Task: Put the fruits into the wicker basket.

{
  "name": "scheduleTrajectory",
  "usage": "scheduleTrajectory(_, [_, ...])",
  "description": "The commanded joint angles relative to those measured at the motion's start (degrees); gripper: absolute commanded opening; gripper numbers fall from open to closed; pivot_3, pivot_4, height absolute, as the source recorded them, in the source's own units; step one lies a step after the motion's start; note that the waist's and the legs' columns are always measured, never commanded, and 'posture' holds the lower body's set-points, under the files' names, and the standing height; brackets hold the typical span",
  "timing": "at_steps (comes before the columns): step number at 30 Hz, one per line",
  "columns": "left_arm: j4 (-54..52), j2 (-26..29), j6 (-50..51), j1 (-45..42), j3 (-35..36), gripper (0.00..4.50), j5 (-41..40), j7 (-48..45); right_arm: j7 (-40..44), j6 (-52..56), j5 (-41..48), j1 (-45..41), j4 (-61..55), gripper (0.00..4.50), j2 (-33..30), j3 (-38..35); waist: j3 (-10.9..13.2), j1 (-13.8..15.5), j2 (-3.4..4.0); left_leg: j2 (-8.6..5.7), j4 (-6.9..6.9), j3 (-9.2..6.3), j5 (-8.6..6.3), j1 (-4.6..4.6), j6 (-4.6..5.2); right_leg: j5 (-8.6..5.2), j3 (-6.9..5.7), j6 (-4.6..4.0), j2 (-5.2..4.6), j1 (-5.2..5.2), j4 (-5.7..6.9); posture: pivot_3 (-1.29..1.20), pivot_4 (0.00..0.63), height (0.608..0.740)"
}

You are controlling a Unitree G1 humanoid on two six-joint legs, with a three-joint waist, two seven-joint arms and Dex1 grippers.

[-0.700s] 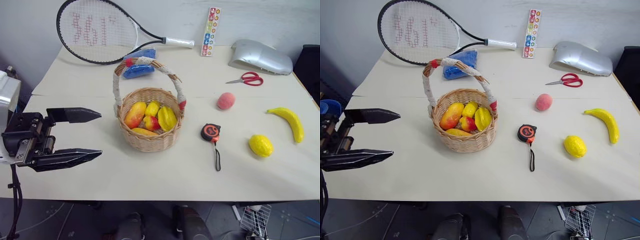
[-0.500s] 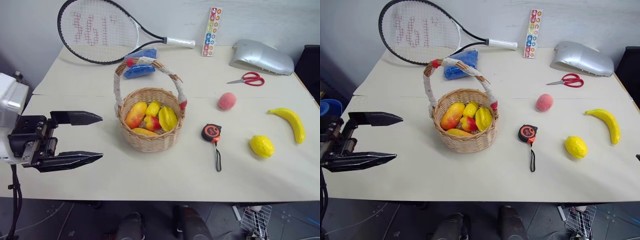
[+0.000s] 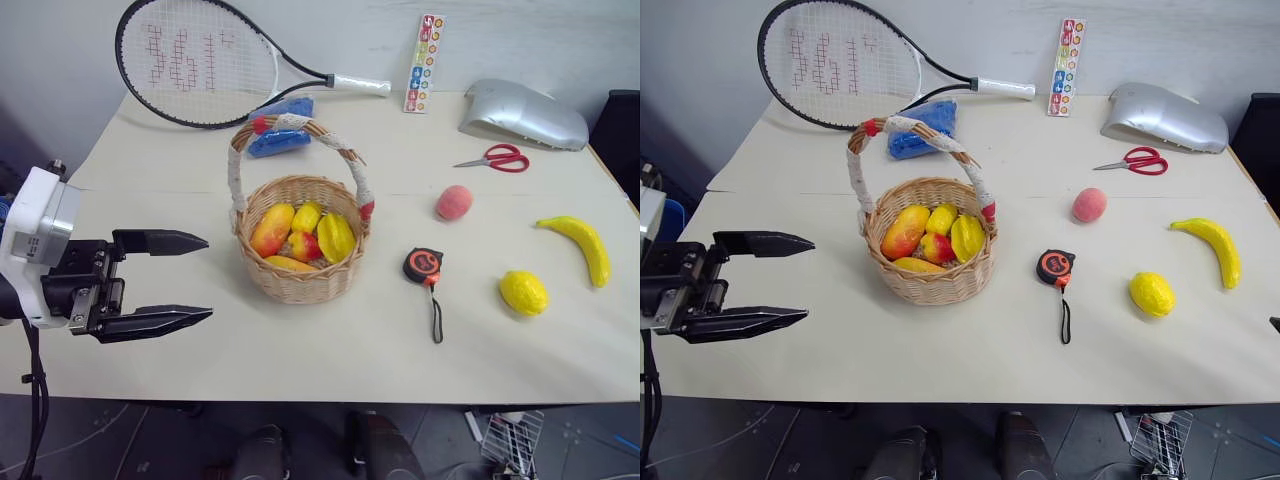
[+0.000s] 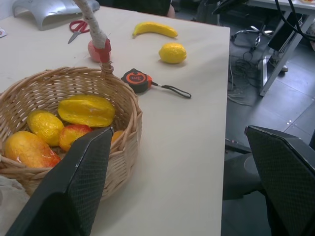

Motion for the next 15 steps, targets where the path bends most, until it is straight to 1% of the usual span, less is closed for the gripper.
scheduleTrajectory(1, [-0.10, -0.37, -1.07, -0.92, 0.25, 4.50, 0.14, -0.02, -0.71, -0.81, 0.66, 0.02, -2.80, 4.44, 0.83, -1.97, 0.00, 0.00, 0.00, 0.00, 0.00, 0.00, 0.00, 0.00, 0.00, 0.00, 0.00, 0.01, 0.00, 0.00, 0.00, 0.00, 0.150, 0.740])
scheduleTrajectory(5, [0.03, -0.51, -1.09, -1.92, -0.52, 4.50, -0.73, 0.13, -1.57, 1.20, 2.29, -1.22, -7.48, 4.44, 1.82, -1.27, 0.00, -0.03, 0.00, 0.00, 0.00, 0.00, 0.00, 0.00, 0.00, 0.01, 0.00, 0.02, 0.00, 0.00, 0.01, 0.00, 0.150, 0.740])
scheduleTrajectory(7, [0.56, -0.63, 0.70, -4.23, -1.73, 4.50, -4.41, 0.74, -2.34, 4.68, 4.79, -3.91, -12.73, 4.44, 2.16, 2.03, 0.00, -0.11, 0.00, 0.01, 0.00, 0.01, 0.00, 0.01, 0.00, 0.06, 0.01, 0.11, 0.00, 0.00, 0.02, 0.00, 0.150, 0.740])
scheduleTrajectory(9, [0.53, -0.63, 1.55, -6.72, -3.87, 4.50, -6.57, 0.72, -2.44, 6.56, 6.81, -7.10, -18.63, 4.44, 2.51, 6.90, 0.01, -0.23, -0.02, 0.03, 0.02, 0.01, 0.00, 0.05, -0.01, 0.12, 0.03, 0.20, 0.01, 0.03, 0.08, 0.00, 0.150, 0.740])
scheduleTrajectory(11, [0.15, -1.31, 1.18, -9.62, -6.84, 4.50, -6.67, 1.14, -3.61, 7.11, 7.51, -11.96, -23.33, 4.44, 3.13, 13.18, 0.01, -0.26, -0.02, 0.06, 0.02, 0.01, 0.01, 0.10, -0.02, 0.14, 0.03, 0.25, 0.03, 0.05, 0.15, 0.00, 0.150, 0.740])
scheduleTrajectory(13, [-0.13, -2.12, 0.69, -12.21, -9.83, 4.50, -6.00, 1.62, -5.14, 5.49, 5.54, -16.81, -25.67, 4.44, 3.98, 19.58, 0.02, -0.03, -0.01, 0.03, 0.02, 0.01, 0.02, 0.12, -0.05, 0.14, 0.03, 0.25, 0.04, 0.03, 0.24, 0.00, 0.150, 0.740])
scheduleTrajectory(15, [-0.74, -2.79, -0.16, -14.53, -13.16, 4.50, -4.64, 1.05, -6.01, 1.95, 1.46, -22.38, -25.94, 4.44, 5.33, 27.41, 0.03, 0.04, -0.02, 0.04, 0.03, -0.02, 0.03, 0.13, -0.09, 0.14, 0.01, 0.25, 0.08, 0.04, 0.24, 0.00, 0.150, 0.740])
